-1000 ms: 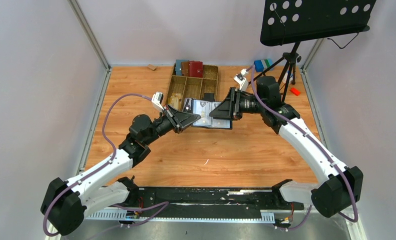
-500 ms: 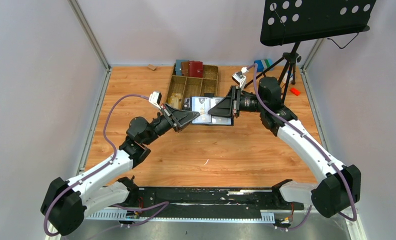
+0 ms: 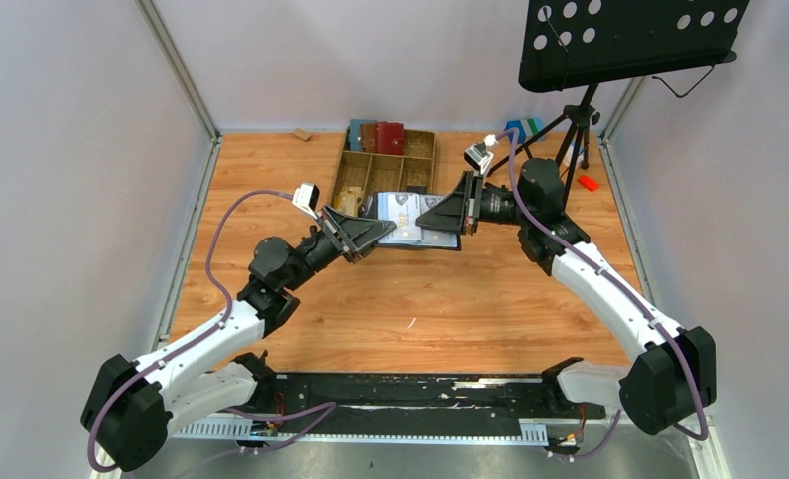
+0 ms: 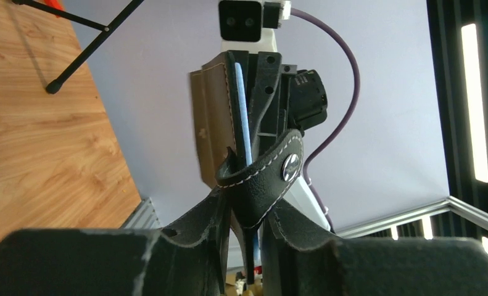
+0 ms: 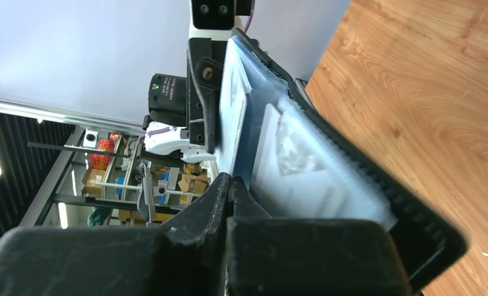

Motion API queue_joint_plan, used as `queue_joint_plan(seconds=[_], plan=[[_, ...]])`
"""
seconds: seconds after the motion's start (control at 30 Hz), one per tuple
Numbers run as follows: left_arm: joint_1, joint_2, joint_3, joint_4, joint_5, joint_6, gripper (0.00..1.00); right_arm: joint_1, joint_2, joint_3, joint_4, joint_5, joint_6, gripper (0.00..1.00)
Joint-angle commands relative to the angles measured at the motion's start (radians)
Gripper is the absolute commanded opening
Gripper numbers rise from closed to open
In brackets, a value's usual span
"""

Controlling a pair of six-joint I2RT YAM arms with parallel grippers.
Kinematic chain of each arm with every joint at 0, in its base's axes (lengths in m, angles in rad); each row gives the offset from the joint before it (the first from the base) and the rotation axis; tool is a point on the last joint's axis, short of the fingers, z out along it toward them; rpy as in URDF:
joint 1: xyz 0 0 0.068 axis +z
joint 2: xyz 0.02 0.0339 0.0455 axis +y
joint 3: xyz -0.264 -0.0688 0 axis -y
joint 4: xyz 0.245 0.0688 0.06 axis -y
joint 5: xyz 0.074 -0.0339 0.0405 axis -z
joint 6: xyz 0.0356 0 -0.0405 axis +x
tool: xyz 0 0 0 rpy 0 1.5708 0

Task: Take the credit cards out of the card holder
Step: Remove the credit card from the card holder.

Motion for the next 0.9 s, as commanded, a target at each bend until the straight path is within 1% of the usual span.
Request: queue_joint_plan(seconds=[0.0, 0.1, 0.2, 0.53, 0.7, 0.87], plan=[[0.004, -0.02, -0.012, 0.09, -0.026, -0.005, 0.25, -0.032, -0.036, -0.031, 0.022, -0.011, 0.011, 0.0], [0.011, -0.021, -0.023, 0.113, -0.029, -0.011, 0.15, -0.043, -0.044, -0.049, 0.04, -0.015, 0.027, 0.0], [0.013, -0.024, -0.024, 0.111, -0.03, -0.01, 0.0, -0.046, -0.046, -0.046, 0.041, -0.018, 0.025, 0.0], [0.021, -0.058, -0.025, 0.057, -0.05, 0.012, 0.0, -0.058, -0.055, -0.056, 0.029, -0.022, 0.018, 0.0], [0.021, -0.074, -0.039, 0.072, -0.065, 0.006, 0.0, -0.071, -0.061, -0.071, 0.003, -0.021, 0.006, 0.0], [0.025, -0.082, -0.04, 0.064, -0.057, 0.004, 0.0, -0.08, -0.064, -0.09, 0.044, -0.027, 0.034, 0.0]])
